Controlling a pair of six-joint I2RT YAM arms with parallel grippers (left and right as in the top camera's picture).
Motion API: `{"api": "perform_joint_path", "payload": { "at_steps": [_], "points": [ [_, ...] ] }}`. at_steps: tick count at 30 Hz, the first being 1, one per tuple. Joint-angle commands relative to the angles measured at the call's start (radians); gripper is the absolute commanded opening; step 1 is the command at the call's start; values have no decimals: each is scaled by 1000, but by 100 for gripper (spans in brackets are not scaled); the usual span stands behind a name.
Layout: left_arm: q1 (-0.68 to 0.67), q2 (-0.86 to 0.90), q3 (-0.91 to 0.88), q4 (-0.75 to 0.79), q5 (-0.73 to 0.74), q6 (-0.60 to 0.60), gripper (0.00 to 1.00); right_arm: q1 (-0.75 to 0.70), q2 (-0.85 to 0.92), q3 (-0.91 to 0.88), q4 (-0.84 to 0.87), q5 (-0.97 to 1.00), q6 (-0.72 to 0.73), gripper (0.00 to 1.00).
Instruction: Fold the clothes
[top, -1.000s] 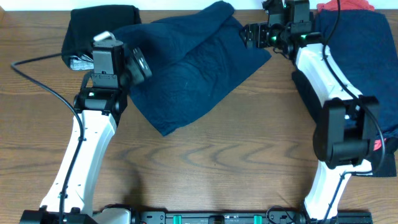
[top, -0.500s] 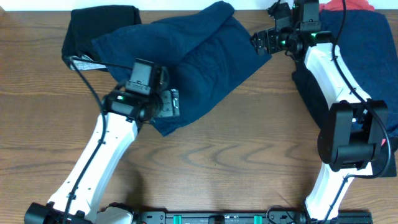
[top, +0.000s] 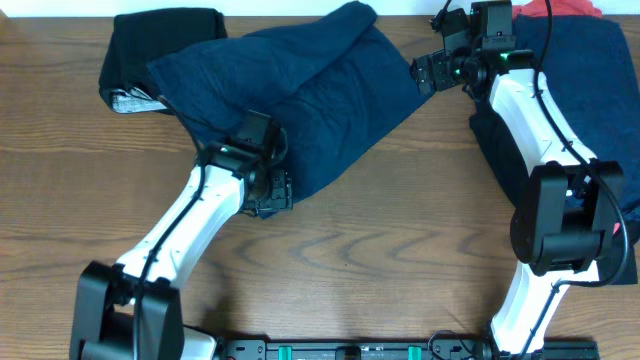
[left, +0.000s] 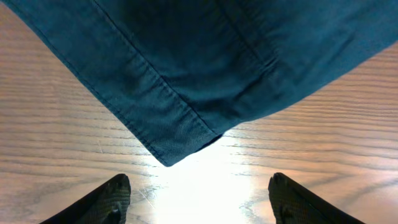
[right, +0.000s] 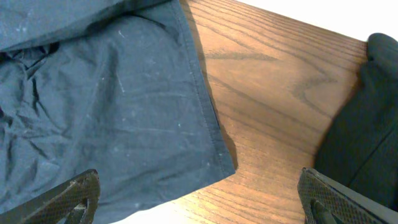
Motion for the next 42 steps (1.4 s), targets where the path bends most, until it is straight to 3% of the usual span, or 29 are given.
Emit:
{"api": "perform_joint_path", "payload": {
  "at_steps": [1, 12, 21, 24, 27, 42],
  "points": [
    [-5, 45, -8, -11, -2, -18, 70, -6, -9, 11, -3, 12, -19, 99],
    [-35, 168, -8, 17, -3, -18, 69, -7, 36, 11, 13, 16, -20, 96],
    [-35, 209, -8, 53, -85, -52, 58, -1, 71, 11, 43, 16, -19, 91],
    [-36, 209, -8, 66, -84, -60, 40, 0, 71, 11, 63, 16, -18, 85],
    [-35, 209, -8, 67, -85, -59, 6, 0, 71, 11, 71, 16, 7, 80],
    [-35, 209, -8, 67, -85, -59, 6, 4, 177, 11, 52, -11, 45, 82]
  ]
}}
